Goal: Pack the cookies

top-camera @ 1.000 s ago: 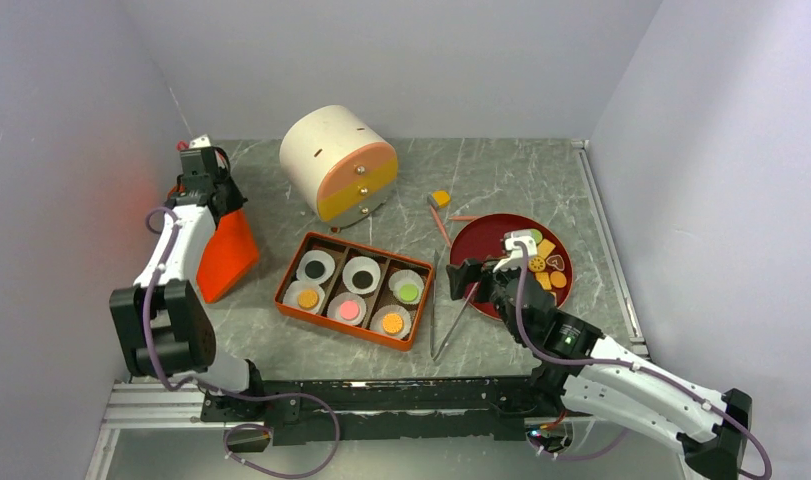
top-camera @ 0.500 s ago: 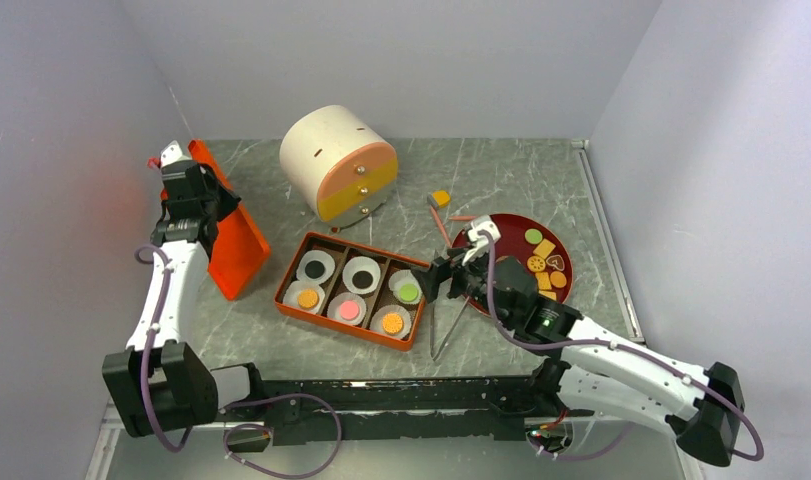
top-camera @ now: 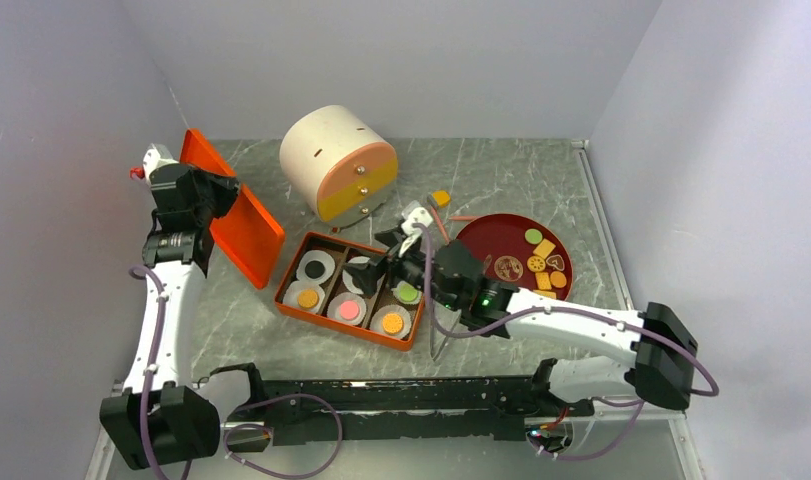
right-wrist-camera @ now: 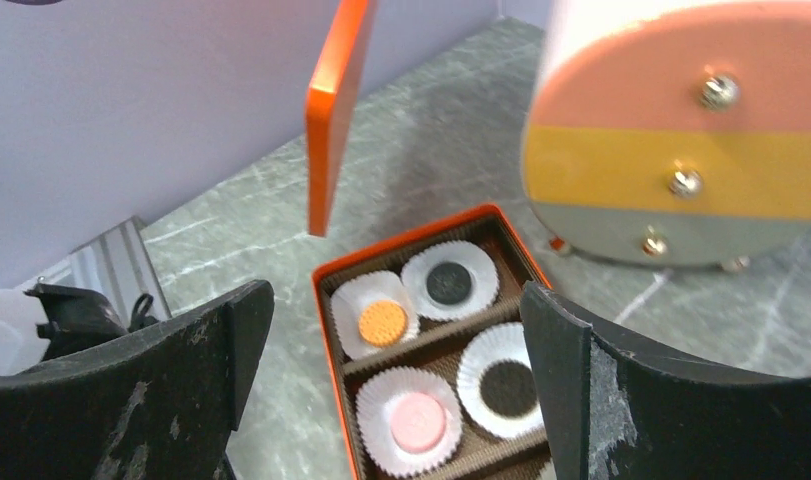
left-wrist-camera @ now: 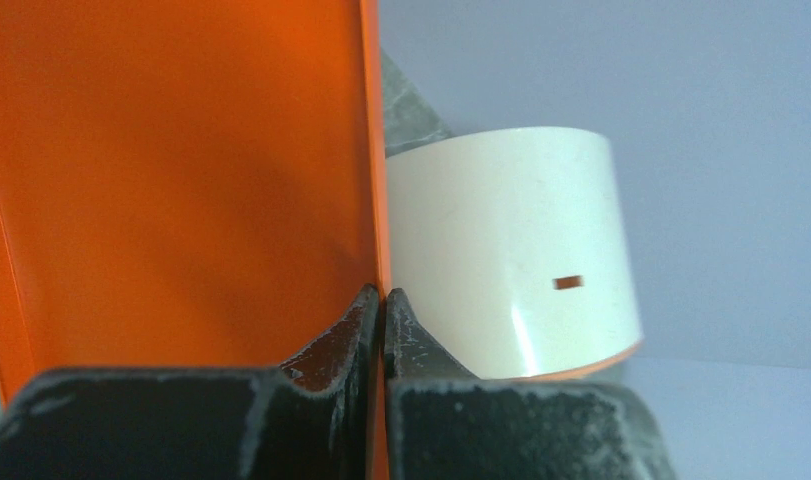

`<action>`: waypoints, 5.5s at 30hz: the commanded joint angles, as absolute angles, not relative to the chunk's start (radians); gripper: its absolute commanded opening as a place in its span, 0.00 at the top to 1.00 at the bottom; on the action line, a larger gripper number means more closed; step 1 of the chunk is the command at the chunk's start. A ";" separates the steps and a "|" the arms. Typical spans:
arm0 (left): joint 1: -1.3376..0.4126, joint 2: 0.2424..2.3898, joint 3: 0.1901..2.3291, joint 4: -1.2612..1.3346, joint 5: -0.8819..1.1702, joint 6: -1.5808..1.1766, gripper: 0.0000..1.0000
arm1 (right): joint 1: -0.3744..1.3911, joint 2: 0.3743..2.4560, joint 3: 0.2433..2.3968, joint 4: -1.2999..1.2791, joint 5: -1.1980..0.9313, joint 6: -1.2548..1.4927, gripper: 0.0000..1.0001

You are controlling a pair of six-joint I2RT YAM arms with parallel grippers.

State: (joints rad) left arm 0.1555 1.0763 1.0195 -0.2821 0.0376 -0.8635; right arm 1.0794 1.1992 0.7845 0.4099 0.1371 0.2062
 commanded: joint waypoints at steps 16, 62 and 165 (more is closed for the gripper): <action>0.099 0.893 1.046 -0.150 0.190 -1.104 0.95 | 1.301 1.627 1.015 0.954 0.403 0.020 0.07; -0.073 0.703 1.122 -0.568 0.013 -0.804 0.29 | 1.437 1.808 0.787 1.738 0.448 -1.195 1.00; -0.095 0.137 0.512 -0.368 -0.081 -1.380 0.95 | 1.428 1.024 0.412 0.846 0.707 0.664 0.00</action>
State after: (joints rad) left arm -0.0898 0.1558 0.5182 -0.5266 -0.1238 -1.3273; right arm 1.4731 1.0443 0.4343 0.9360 0.7193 0.1978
